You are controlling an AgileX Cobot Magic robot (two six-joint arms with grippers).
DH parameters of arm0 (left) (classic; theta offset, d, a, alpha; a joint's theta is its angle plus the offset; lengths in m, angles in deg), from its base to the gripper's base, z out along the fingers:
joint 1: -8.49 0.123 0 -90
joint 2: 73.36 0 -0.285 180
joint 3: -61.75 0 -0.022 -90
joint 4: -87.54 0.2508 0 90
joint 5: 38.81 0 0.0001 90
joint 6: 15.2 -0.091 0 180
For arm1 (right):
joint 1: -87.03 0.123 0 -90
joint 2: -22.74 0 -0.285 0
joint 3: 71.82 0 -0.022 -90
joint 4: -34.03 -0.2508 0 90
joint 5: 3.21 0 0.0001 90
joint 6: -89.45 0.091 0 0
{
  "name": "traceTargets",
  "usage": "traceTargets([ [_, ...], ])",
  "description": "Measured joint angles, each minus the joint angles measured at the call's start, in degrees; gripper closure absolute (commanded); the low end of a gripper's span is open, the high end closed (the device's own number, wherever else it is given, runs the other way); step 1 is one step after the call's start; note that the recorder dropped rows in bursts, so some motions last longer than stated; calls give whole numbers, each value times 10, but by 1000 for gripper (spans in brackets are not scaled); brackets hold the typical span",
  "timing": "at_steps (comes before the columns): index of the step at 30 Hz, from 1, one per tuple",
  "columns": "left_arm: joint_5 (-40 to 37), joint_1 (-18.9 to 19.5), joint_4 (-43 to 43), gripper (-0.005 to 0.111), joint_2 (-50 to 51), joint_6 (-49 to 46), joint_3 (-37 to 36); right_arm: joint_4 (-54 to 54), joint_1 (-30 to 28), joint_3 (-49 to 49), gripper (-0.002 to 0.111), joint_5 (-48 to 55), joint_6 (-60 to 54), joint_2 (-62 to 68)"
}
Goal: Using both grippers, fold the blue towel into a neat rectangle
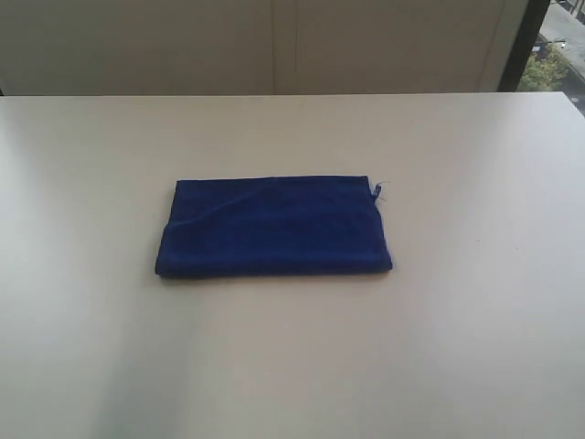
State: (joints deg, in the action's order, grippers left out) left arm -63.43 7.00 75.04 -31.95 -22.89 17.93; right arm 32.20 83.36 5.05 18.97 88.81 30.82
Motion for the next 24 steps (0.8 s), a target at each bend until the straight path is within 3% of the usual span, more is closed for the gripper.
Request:
traceTargets([
  [10, 0, 0, 0, 107, 0, 0, 0, 0, 0, 0, 108, -13, 0, 0],
  [24, 0, 0, 0, 107, 0, 0, 0, 2, 42, 0, 108, -13, 0, 0],
])
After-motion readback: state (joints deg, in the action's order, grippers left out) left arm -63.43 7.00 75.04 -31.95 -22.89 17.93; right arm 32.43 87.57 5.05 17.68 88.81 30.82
